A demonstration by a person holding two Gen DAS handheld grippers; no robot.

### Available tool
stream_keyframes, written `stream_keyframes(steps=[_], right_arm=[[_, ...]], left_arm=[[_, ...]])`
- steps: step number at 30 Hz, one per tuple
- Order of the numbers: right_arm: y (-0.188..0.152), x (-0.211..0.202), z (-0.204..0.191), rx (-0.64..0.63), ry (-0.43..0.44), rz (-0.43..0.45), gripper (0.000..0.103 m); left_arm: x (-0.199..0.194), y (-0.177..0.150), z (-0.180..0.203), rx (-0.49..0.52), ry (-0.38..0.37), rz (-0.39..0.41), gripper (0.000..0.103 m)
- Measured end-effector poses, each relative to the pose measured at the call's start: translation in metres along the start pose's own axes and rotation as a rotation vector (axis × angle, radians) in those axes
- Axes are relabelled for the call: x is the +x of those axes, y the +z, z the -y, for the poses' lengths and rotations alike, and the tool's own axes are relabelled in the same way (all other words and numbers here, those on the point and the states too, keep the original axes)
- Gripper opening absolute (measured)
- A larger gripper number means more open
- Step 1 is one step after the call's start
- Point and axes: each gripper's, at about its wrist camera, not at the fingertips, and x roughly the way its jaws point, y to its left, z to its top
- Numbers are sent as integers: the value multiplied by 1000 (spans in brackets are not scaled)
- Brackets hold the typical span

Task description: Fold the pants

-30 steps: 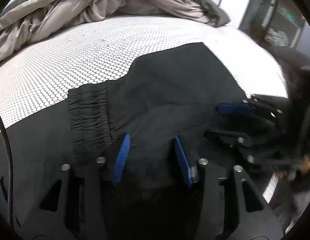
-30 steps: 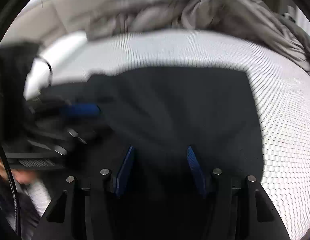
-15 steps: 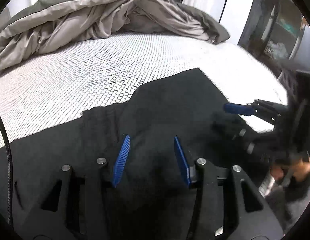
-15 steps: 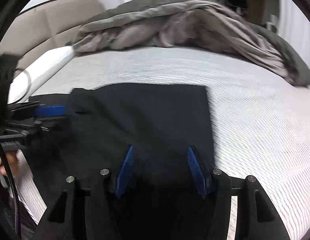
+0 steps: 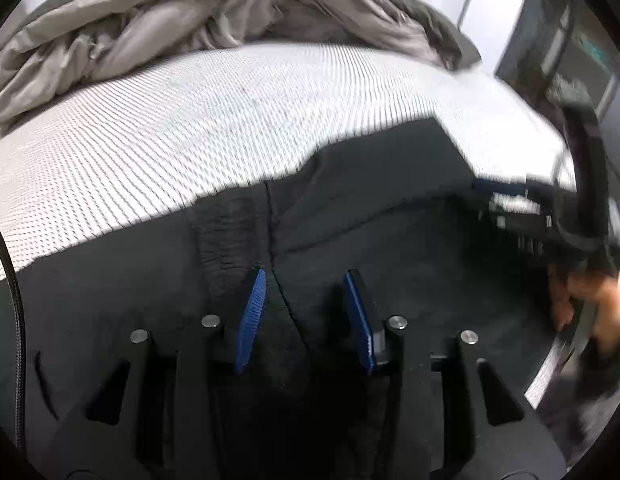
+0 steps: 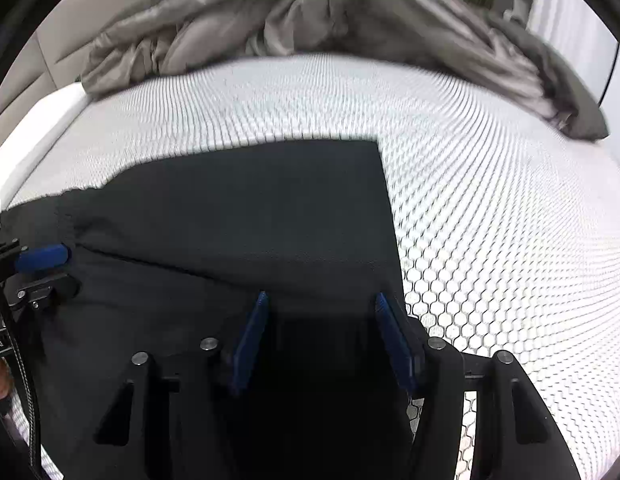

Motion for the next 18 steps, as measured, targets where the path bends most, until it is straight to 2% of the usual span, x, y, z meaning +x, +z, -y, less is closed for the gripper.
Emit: stream_keyframes(steps=[2, 4, 6, 9, 11, 14, 15, 17, 18], right_arm=[[6, -11, -11, 8, 76, 53, 58], [18, -10, -29, -6, 128, 78, 58], [24, 4, -50, -46, 126, 59, 58], [27, 29, -66, -119, 81, 5, 58], [37, 33, -54, -130, 64, -5, 58], [38, 32, -19, -55, -105, -12, 58], [38, 30, -11, -19, -112, -12, 58], [40, 24, 3, 42, -44, 15, 58], [42, 17, 8, 80, 26, 46, 58]], left_arm=[[-5, 7, 3, -21, 16, 45, 39], [10, 16, 8, -16, 30, 32, 39], [32, 15, 7, -26, 67, -10, 39], [37, 11, -6, -54, 25, -2, 34], [32, 8, -18, -84, -2, 5, 29], [25, 1, -20, -80, 7, 4, 30], [22, 0, -19, -74, 24, 6, 30], [18, 2, -17, -82, 41, 15, 30], [18, 3, -18, -91, 40, 13, 30]])
